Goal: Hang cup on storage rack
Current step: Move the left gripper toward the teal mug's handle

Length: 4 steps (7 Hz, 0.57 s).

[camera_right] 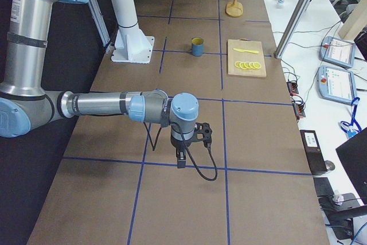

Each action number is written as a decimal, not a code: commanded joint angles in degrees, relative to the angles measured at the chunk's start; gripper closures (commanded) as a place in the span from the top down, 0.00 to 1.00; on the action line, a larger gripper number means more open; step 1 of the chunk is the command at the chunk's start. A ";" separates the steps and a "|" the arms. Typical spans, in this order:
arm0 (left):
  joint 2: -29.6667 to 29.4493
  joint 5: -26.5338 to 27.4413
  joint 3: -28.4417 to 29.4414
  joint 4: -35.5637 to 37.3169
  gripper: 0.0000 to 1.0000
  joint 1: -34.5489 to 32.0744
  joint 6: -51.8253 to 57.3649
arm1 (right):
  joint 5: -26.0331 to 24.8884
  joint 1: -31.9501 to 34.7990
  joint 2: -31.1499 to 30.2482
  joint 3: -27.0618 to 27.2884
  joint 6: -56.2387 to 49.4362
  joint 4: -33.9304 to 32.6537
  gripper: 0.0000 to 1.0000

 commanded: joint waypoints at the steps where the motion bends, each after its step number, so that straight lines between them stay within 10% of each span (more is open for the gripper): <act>1: -0.49 0.11 -0.06 -14.76 1.00 8.95 -0.76 | 0.43 -0.02 0.44 -0.11 0.30 0.10 1.00; 4: -5.47 2.73 0.38 -27.36 1.00 17.24 -9.24 | 0.43 -0.02 0.44 -0.19 0.22 0.10 1.00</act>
